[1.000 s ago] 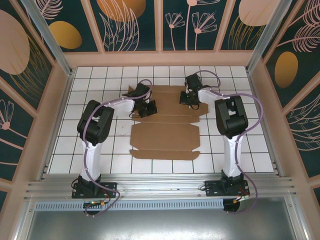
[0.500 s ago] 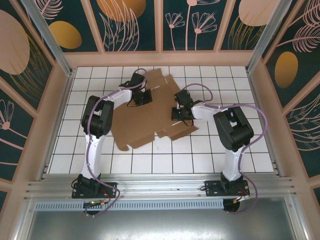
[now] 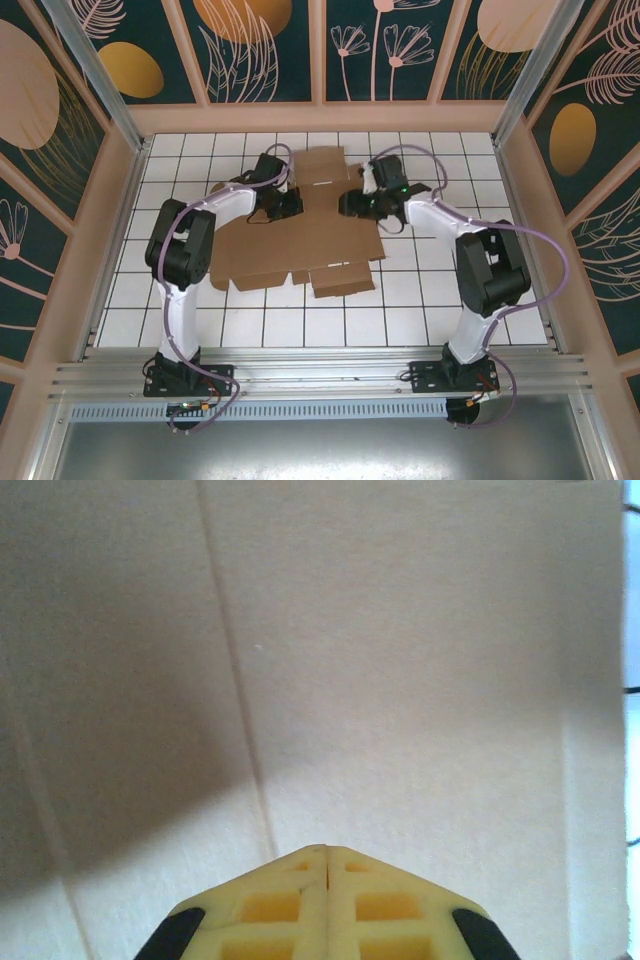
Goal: Fold the paper box
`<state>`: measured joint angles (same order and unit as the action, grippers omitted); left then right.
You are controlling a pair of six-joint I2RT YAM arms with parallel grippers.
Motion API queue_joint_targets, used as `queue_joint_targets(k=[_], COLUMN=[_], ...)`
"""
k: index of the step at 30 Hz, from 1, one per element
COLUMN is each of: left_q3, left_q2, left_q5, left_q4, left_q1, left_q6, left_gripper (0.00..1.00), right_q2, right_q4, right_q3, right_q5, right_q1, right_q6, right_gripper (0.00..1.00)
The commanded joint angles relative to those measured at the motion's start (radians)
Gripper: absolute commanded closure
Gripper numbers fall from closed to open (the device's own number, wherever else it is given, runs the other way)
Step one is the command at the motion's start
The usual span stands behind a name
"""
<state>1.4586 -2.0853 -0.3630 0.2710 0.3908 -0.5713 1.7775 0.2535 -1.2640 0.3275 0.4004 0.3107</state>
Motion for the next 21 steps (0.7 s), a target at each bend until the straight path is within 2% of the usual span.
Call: queue_joint_targets(k=[1,7,13,21], left_q3=[-0.021,-0.02,-0.04,-0.088], left_q2=[0.023,-0.02,-0.046,-0.061], left_q5=[-0.029,-0.043,-0.048,-0.045], left_q4=[-0.051,-0.05,-0.053,-0.074], left_q1=[-0.006,-0.006,-0.006,-0.006], left_q6=[-0.017,-0.014,0.001,0.002], left_gripper=[1.0,1.0,1.0,1.0], right_q2=[0.052,0.188,0.298,0.343], right_q4=[0.049,0.087,0.127,0.163], right_q3=[-0.05,-0.133,-0.191,-0.2], right_q5=[0.001,0.058,0.029,-0.032], right_q1=[-0.083,-0.154,-0.148,-0.083], right_q6=[-0.048,-0.093,-0.124,-0.156], right_gripper=[0.44,0.3,0.29,0.3])
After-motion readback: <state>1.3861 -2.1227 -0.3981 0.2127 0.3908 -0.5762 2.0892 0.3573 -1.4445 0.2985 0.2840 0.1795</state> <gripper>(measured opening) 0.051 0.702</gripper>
